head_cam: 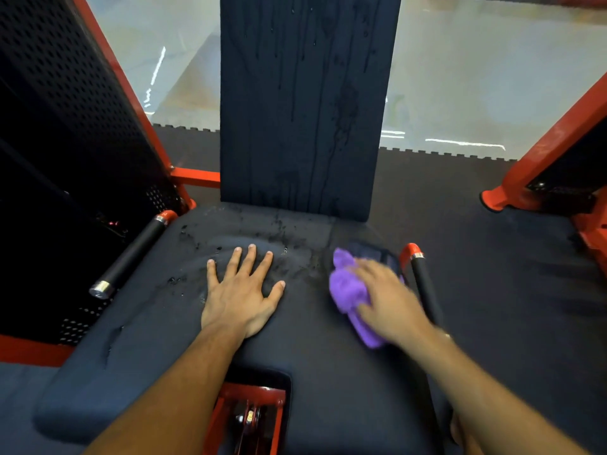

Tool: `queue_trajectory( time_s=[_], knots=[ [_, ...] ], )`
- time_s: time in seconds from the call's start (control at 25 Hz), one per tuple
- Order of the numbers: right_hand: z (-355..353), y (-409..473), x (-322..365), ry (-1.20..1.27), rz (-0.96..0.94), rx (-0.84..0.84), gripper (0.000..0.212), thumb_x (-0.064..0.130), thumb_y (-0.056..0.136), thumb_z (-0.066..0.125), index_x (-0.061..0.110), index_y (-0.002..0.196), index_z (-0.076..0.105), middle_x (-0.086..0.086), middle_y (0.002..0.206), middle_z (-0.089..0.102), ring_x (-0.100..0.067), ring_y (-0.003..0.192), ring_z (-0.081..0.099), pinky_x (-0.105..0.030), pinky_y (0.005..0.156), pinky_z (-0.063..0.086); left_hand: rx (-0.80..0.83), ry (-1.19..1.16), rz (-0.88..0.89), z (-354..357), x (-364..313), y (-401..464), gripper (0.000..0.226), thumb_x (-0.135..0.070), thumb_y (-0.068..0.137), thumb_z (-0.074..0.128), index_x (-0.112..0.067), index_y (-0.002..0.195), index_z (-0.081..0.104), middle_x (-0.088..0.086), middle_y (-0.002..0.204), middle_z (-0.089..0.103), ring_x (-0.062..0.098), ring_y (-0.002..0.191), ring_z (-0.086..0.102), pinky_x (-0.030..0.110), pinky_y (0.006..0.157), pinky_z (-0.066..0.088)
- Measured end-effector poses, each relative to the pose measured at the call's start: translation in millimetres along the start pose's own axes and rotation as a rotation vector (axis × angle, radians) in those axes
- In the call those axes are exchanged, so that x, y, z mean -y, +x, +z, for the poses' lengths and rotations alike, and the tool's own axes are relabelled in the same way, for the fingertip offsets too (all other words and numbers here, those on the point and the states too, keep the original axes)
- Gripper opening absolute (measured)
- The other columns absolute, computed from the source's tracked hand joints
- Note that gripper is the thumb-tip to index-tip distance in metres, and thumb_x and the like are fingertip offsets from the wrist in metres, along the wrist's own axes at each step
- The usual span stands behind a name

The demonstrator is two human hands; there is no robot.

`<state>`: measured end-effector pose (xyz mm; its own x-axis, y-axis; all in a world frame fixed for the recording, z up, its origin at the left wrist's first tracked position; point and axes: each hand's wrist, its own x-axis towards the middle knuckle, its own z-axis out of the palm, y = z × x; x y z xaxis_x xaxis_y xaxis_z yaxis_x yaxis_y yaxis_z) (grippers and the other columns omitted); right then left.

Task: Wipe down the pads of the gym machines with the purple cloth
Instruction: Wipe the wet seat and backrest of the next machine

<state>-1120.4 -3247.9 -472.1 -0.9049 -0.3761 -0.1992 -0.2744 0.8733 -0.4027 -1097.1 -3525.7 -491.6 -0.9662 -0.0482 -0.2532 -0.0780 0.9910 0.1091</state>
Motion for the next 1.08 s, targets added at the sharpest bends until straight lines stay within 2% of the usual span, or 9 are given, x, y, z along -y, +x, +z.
queue_trajectory(
  time_s=[0.12,0.2,0.24,0.36,0.56,0.64,0.76,0.92,1.08],
  knots=[
    [26.8,-54.4,40.9,-0.189,-0.054,-0.019,0.083,0.048,0.073,0.034,0.034,0.155,0.036,0.005,0.163,0.03,-0.029,0.151,0.027,-0.058,0.118,0.026,-0.006,-0.02,-0.005,-0.7,1.2,2.1,0.073,-0.071,0.099,0.012,-0.041,0.164,0.0,-0.008,0.173,-0.008,0.017,0.159,-0.014,0.062,0.124,-0.01],
    [29.6,-17.0,44.6,-0.18,0.021,0.063,0.082,0.052,0.079,0.027,0.038,0.16,0.02,0.009,0.168,0.012,-0.027,0.156,0.009,-0.06,0.122,0.012,-0.007,-0.013,-0.002,-0.5,-0.4,2.2,0.072,-0.07,0.099,0.012,-0.041,0.164,-0.001,-0.008,0.173,-0.009,0.017,0.159,-0.015,0.061,0.124,-0.011],
    [29.1,12.0,44.6,-0.192,0.051,0.061,0.077,0.051,0.085,0.031,0.038,0.16,0.016,0.009,0.169,0.009,-0.026,0.156,0.005,-0.06,0.123,0.009,-0.011,-0.011,0.001,-0.6,-0.6,2.3,0.071,-0.07,0.1,0.012,-0.041,0.163,-0.002,-0.008,0.173,-0.01,0.017,0.159,-0.015,0.061,0.124,-0.011],
    [31.7,110.1,32.5,-0.25,0.067,0.0,0.069,0.045,0.093,0.048,0.035,0.157,0.024,0.005,0.166,0.018,-0.028,0.152,0.016,-0.063,0.119,0.017,-0.012,-0.01,0.005,-0.8,0.1,2.9,0.071,-0.07,0.1,0.011,-0.041,0.163,-0.003,-0.008,0.173,-0.011,0.017,0.158,-0.016,0.061,0.124,-0.012],
    [26.4,218.2,24.2,-0.164,0.205,0.019,0.053,0.043,0.093,0.047,0.027,0.143,0.044,-0.006,0.139,0.05,-0.036,0.126,0.048,-0.056,0.104,0.037,-0.045,-0.02,0.014,3.7,2.4,4.3,0.071,-0.071,0.1,0.011,-0.041,0.164,-0.002,-0.007,0.173,-0.009,0.018,0.159,-0.015,0.062,0.124,-0.012],
    [25.3,206.4,27.7,-0.184,0.189,-0.007,0.056,0.04,0.094,0.048,0.027,0.147,0.042,-0.005,0.145,0.049,-0.034,0.13,0.046,-0.052,0.107,0.035,-0.039,-0.025,0.019,2.6,2.9,4.5,0.071,-0.07,0.101,0.011,-0.04,0.164,-0.002,-0.007,0.173,-0.009,0.018,0.159,-0.015,0.062,0.123,-0.013],
    [28.4,120.6,41.4,-0.183,0.05,0.016,0.07,0.039,0.089,0.049,0.028,0.156,0.033,0.0,0.161,0.034,-0.025,0.148,0.03,-0.046,0.12,0.024,-0.029,-0.03,0.022,0.3,3.4,3.5,0.069,-0.066,0.102,0.013,-0.039,0.164,-0.001,-0.006,0.173,-0.009,0.019,0.159,-0.015,0.063,0.123,-0.013],
    [39.0,-0.9,72.5,-0.141,-0.02,0.007,0.075,0.048,0.083,0.033,0.037,0.157,0.03,0.009,0.165,0.026,-0.02,0.154,0.019,-0.048,0.125,0.015,-0.026,-0.053,0.028,1.2,4.2,3.5,0.068,-0.061,0.104,0.016,-0.036,0.165,0.0,-0.003,0.174,-0.008,0.021,0.159,-0.014,0.064,0.123,-0.012],
    [35.2,59.3,62.2,-0.204,0.014,0.015,0.068,0.041,0.095,0.047,0.032,0.159,0.025,0.005,0.168,0.018,-0.023,0.155,0.013,-0.051,0.125,0.012,-0.023,-0.056,0.029,-1.2,2.1,2.1,0.068,-0.061,0.103,0.015,-0.036,0.165,0.001,-0.003,0.174,-0.008,0.021,0.159,-0.014,0.064,0.123,-0.012]
  ],
)
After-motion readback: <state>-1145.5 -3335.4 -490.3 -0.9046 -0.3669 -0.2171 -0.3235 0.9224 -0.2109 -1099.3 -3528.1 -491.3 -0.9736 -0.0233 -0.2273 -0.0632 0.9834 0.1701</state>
